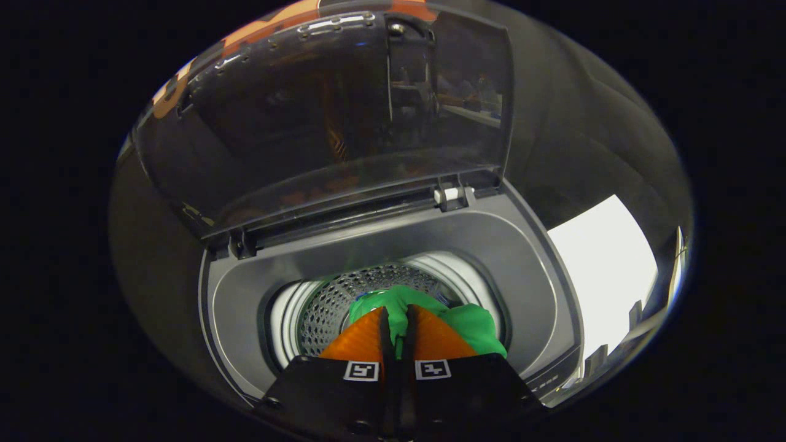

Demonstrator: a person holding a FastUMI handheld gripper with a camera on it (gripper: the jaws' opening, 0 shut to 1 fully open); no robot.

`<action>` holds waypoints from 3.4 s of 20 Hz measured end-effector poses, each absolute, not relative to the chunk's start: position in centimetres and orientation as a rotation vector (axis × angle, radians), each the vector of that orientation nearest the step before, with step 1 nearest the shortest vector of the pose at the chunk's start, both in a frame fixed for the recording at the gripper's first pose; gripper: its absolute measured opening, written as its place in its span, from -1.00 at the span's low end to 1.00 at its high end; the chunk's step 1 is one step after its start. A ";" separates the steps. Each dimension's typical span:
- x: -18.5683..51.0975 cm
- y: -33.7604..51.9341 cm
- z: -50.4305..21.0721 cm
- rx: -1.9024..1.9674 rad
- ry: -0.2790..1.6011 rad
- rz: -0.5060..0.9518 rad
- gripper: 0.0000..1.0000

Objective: Put the clothes into the washing machine and then close the washing machine lid.

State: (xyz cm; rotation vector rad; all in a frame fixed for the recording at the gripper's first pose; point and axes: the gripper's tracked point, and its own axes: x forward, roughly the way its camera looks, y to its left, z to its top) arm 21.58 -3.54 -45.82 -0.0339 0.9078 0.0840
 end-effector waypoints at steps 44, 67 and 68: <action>20.5 1.4 -17.6 -0.141 0.516 0.138 0.95; 36.3 10.8 -18.8 -0.177 0.511 0.225 0.96; 36.4 10.9 -19.1 -0.172 0.517 0.225 0.96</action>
